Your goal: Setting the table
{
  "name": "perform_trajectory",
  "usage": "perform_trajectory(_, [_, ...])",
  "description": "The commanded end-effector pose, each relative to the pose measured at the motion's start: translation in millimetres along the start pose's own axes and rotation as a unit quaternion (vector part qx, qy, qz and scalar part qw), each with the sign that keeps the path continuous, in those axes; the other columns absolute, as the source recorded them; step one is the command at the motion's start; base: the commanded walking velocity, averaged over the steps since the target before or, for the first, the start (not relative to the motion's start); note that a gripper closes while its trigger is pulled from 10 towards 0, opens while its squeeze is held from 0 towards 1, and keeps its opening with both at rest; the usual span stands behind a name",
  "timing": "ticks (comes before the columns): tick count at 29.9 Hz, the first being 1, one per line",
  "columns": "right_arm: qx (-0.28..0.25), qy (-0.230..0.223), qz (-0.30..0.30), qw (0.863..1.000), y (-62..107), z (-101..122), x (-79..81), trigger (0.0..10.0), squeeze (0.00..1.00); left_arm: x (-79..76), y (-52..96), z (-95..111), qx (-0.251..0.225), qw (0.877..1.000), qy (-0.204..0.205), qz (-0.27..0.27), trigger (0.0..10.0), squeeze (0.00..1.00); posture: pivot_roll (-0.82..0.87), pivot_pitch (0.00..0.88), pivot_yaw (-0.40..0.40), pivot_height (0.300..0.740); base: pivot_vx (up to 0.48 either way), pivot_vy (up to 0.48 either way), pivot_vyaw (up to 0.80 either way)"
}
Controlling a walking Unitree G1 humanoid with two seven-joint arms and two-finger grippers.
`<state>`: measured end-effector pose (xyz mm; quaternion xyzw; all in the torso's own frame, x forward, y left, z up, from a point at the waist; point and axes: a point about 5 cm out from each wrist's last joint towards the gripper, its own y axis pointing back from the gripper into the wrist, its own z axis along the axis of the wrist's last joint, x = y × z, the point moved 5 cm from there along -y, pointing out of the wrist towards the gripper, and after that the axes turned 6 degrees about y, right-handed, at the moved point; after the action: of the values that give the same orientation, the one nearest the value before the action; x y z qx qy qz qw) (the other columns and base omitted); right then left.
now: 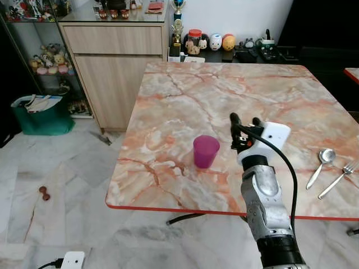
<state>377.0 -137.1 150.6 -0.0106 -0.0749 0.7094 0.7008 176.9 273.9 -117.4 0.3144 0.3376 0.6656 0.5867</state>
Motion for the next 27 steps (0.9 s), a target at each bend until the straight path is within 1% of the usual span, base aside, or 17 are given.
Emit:
perform_trajectory(1, [0.022, 0.003, 0.014, 1.0, -1.9, -7.5, 2.5, 10.0, 0.0, 2.0, 1.2, -5.6, 0.011, 1.0, -0.002, 0.002, 10.0, 0.0, 0.02, 0.0, -0.018, 0.74, 0.0, 0.0, 0.0])
perform_trajectory(2, [0.022, 0.003, 0.014, 1.0, -1.9, -7.5, 2.5, 10.0, 0.0, 2.0, 1.2, -5.6, 0.011, 1.0, -0.002, 0.002, 10.0, 0.0, 0.02, 0.0, -0.018, 0.74, 0.0, 0.0, 0.0])
perform_trajectory(3, [0.034, 0.009, 0.035, 0.999, -1.5, -12.7, 7.9, 10.0, 0.0, 1.9, 1.2, -5.6, 0.01, 1.0, -0.001, 0.002, 10.0, 0.0, 0.02, 0.0, -0.019, 0.74, 0.0, 0.0, 0.0])
perform_trajectory(5, [0.037, 0.006, 0.042, 0.998, -1.5, -13.5, 10.1, 10.0, 0.0, 1.9, 1.2, -5.7, 0.01, 1.0, -0.001, 0.002, 10.0, 0.0, 0.02, 0.0, -0.019, 0.74, 0.0, 0.0, 0.0])
perform_trajectory(7, [0.065, 0.019, 0.052, 0.996, -3.0, -21.2, 14.2, 10.0, 0.0, 2.0, 1.1, -5.3, 0.01, 1.0, -0.002, 0.002, 10.0, 0.0, 0.02, 0.0, -0.017, 0.74, 0.0, 0.0, 0.0])
perform_trajectory(12, [0.124, 0.032, 0.052, 0.99, -6.4, -38.9, 15.0, 10.0, 0.0, 1.8, 1.1, -5.3, 0.011, 1.0, -0.005, 0.001, 10.0, 0.0, 0.02, 0.0, -0.017, 0.74, 0.0, 0.0, 0.0])
perform_trajectory(14, [0.131, 0.031, 0.047, 0.99, -7.4, -40.7, 13.8, 10.0, 0.0, 1.7, 1.0, -5.2, 0.011, 1.0, -0.006, 0.001, 10.0, 0.0, 0.02, 0.0, -0.017, 0.74, 0.0, 0.0, 0.0])
perform_trajectory(17, [0.137, 0.019, 0.04, 0.99, -8.5, -41.4, 12.4, 10.0, 0.0, 1.5, 1.0, -5.0, 0.011, 1.0, -0.006, 0.001, 10.0, 0.0, 0.02, 0.0, -0.018, 0.74, 0.0, 0.0, 0.0])
perform_trajectory(20, [0.149, -0.006, 0.034, 0.988, -8.1, -43.7, 11.3, 10.0, 0.0, 1.5, 0.9, -5.0, 0.011, 1.0, -0.008, 0.0, 10.0, 0.0, 0.02, 0.0, -0.018, 0.74, 0.0, 0.0, 0.0])
perform_trajectory(27, [0.159, -0.035, 0.023, 0.986, -10.6, -44.4, 8.0, 10.0, 0.0, 1.4, 0.9, -4.9, 0.011, 1.0, -0.008, 0.0, 10.0, 0.0, 0.02, 0.0, -0.018, 0.74, 0.0, 0.0, 0.0])
